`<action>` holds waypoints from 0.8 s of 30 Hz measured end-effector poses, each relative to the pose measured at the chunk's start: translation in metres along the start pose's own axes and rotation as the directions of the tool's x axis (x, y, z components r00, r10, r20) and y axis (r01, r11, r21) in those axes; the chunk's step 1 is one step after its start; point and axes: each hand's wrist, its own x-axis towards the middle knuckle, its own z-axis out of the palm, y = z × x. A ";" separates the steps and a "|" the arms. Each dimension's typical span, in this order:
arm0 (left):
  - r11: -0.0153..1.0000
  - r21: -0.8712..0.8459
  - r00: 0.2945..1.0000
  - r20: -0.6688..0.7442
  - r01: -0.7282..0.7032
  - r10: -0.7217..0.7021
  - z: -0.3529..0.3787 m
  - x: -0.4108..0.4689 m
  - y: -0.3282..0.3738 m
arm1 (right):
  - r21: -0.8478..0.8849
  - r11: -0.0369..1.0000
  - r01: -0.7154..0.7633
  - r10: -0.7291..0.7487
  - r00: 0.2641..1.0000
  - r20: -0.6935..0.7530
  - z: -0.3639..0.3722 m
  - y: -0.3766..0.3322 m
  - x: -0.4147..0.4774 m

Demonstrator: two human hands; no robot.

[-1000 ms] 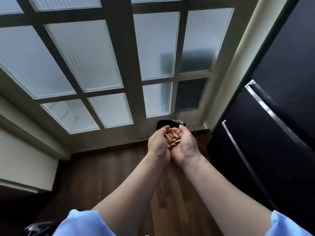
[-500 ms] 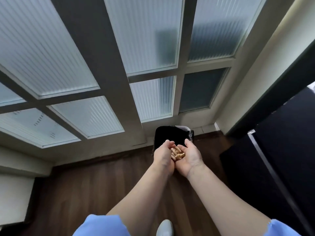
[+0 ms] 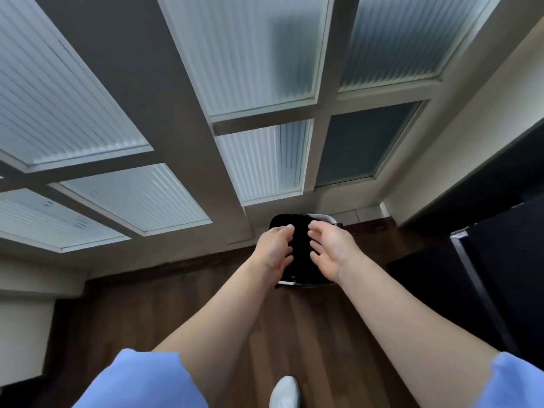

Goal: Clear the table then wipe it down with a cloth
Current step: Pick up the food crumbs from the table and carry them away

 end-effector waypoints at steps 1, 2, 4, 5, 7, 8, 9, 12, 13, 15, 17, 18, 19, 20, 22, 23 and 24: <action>0.999 0.023 0.999 -0.019 -0.037 0.038 -0.001 -0.009 0.006 | -0.065 0.998 0.016 -0.016 1.000 0.009 0.005 -0.006 -0.010; 0.996 0.029 0.995 -0.044 -0.088 0.089 -0.002 -0.023 0.014 | -0.131 0.991 0.041 -0.037 0.999 0.031 0.010 -0.013 -0.025; 0.985 0.041 0.981 -0.086 -0.169 0.172 -0.004 -0.044 0.024 | -0.266 0.957 0.119 -0.105 0.992 0.065 0.015 -0.021 -0.045; 0.978 0.041 0.974 -0.093 -0.204 0.207 -0.006 -0.057 0.029 | -0.327 0.930 0.164 -0.143 0.986 0.087 0.018 -0.027 -0.060; 0.962 0.070 0.956 -0.109 -0.266 0.272 -0.012 -0.091 0.038 | -0.428 0.865 0.261 -0.213 0.964 0.158 0.021 -0.033 -0.092; 0.950 0.095 0.946 -0.109 -0.297 0.306 -0.014 -0.110 0.041 | -0.475 0.823 0.311 -0.246 0.950 0.195 0.021 -0.035 -0.108; 0.937 0.115 0.933 -0.113 -0.330 0.342 -0.017 -0.130 0.042 | -0.525 0.773 0.356 -0.273 0.934 0.232 0.021 -0.037 -0.127; 0.883 0.195 0.873 -0.163 -0.428 0.459 -0.025 -0.199 0.042 | -0.635 0.588 0.501 -0.332 0.865 0.375 0.018 -0.043 -0.188; 0.863 0.219 0.847 -0.192 -0.456 0.496 -0.030 -0.221 0.038 | -0.655 0.524 0.544 -0.337 0.839 0.427 0.018 -0.042 -0.209; 0.824 0.242 0.787 -0.253 -0.512 0.563 -0.039 -0.271 0.026 | -0.655 0.401 0.641 -0.342 0.768 0.542 0.021 -0.037 -0.251; 0.788 0.272 0.724 -0.311 -0.552 0.615 -0.049 -0.321 0.011 | -0.611 0.309 0.729 -0.322 0.684 0.654 0.025 -0.026 -0.295; 0.782 0.268 0.701 -0.346 -0.562 0.623 -0.055 -0.346 -0.001 | -0.582 0.273 0.766 -0.287 0.642 0.711 0.027 -0.017 -0.316; 0.781 0.254 0.679 -0.388 -0.571 0.623 -0.062 -0.372 -0.014 | -0.550 0.241 0.800 -0.238 0.598 0.765 0.031 -0.007 -0.338; 0.779 0.241 0.668 -0.407 -0.580 0.623 -0.066 -0.392 -0.026 | -0.526 0.224 0.821 -0.196 0.566 0.800 0.033 0.001 -0.355; 0.771 0.228 0.621 -0.478 -0.595 0.621 -0.082 -0.440 -0.057 | -0.467 0.196 0.862 -0.106 0.492 0.864 0.041 0.027 -0.392; 0.766 0.228 0.585 -0.528 -0.600 0.616 -0.092 -0.466 -0.075 | -0.432 0.179 0.884 -0.069 0.449 0.891 0.046 0.042 -0.412; 0.762 0.222 0.547 -0.578 -0.608 0.605 -0.100 -0.488 -0.090 | -0.400 0.156 0.903 -0.036 0.410 0.911 0.049 0.057 -0.430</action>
